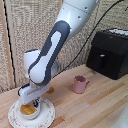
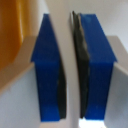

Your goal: Kindly move the gripper close to the hot dog bowl. Grip the bowl lightly with the gripper, taking care not to crush the hot dogs. Elevate the bowl a little, ensuring it remains flat to stop hot dogs from tumbling. Transport the gripper and bowl to the white plate, then lower it down cautiously. Relinquish the gripper, letting the bowl rest on the plate.

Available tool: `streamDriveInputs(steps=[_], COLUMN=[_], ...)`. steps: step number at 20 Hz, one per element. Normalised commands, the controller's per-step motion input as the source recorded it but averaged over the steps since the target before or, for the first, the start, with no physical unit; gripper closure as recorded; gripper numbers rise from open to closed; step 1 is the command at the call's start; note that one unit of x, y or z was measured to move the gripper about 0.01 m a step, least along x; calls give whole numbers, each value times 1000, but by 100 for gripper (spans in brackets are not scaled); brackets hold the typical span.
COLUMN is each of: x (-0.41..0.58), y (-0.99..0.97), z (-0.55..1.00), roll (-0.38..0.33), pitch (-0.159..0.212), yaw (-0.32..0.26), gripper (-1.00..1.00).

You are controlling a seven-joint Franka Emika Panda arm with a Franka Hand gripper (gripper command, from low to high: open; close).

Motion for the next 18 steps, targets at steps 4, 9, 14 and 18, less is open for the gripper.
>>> streamDriveInputs(steps=[4, 9, 14, 18], x=[39, 101, 169, 174], y=[0, 0, -15, -52], z=[-91, 285, 668, 920], roll=[-2, 0, -1, 15], pitch=[-5, 47, 82, 61], yaw=[58, 16, -2, 0], gripper=[-100, -100, -100, -100])
